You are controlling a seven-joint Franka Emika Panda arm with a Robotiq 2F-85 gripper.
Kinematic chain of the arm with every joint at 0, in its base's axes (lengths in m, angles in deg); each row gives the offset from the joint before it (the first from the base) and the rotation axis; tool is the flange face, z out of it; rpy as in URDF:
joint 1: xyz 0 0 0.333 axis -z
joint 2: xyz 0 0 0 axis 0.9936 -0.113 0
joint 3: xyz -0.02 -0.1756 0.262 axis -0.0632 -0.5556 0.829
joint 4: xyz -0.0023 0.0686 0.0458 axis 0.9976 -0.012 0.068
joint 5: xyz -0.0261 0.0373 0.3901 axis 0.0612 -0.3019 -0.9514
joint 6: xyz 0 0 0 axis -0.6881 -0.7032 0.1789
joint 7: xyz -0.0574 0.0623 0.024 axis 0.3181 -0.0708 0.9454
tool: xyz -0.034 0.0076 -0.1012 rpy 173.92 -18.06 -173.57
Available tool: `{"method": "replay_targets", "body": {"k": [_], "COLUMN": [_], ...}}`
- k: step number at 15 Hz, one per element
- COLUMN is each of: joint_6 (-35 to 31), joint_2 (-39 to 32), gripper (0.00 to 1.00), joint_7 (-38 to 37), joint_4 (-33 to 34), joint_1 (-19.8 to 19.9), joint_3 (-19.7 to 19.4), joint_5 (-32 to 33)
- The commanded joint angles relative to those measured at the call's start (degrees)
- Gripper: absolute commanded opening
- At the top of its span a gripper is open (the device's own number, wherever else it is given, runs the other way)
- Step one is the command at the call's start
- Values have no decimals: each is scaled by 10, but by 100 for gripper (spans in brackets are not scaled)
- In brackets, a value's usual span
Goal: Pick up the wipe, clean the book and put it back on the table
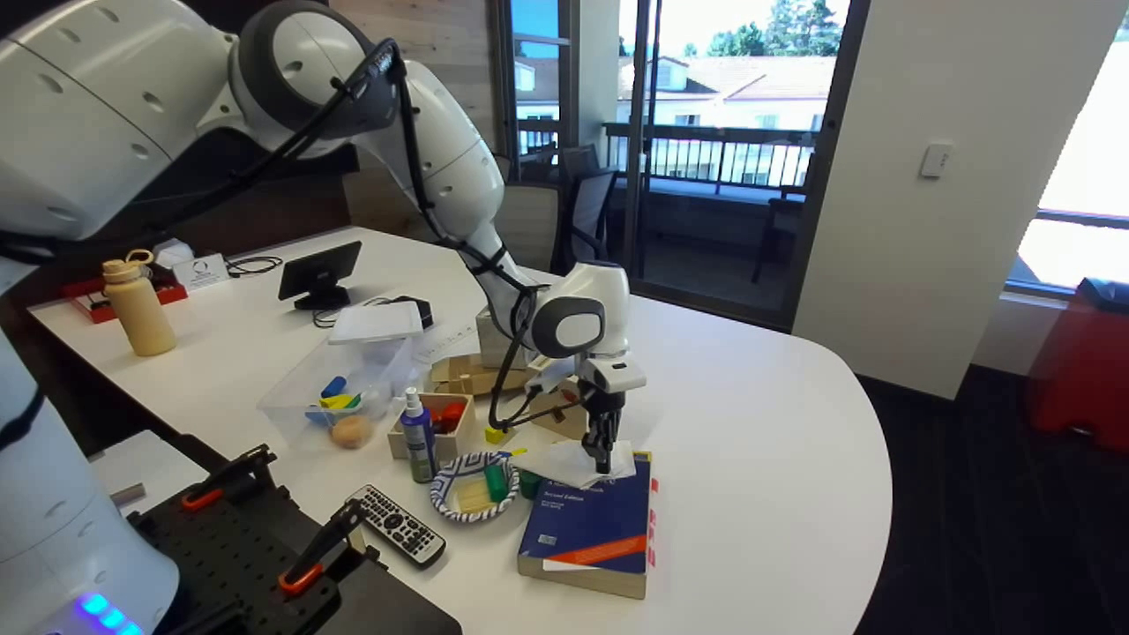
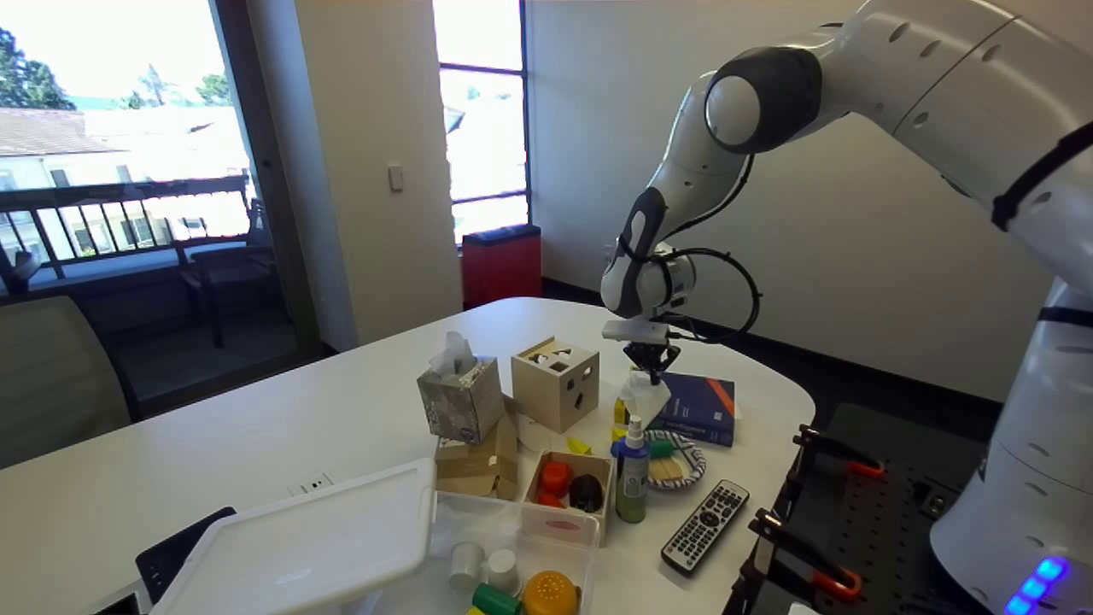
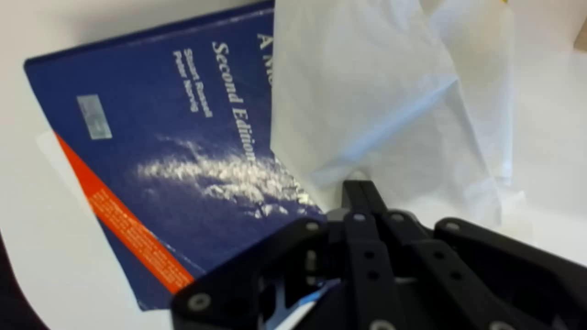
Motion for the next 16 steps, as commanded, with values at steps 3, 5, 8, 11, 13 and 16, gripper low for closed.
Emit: {"method": "replay_targets", "body": {"k": [3,5,8,11,13,16], "joint_6": [-9,14,48,41,31,39], "joint_2": [3,3,21,51,82,149], "gripper": [0,0,0,0,0,0], "joint_7": [-15,-11,25,56,77,114], "joint_4": [-18,-22,-32,-49,-68,-105], "joint_1": [-23,-23,-1,8,9,3], "joint_3": [-58,-66,-43,-19,-5,11], "joint_5": [14,19,16,2,-4,-4]}}
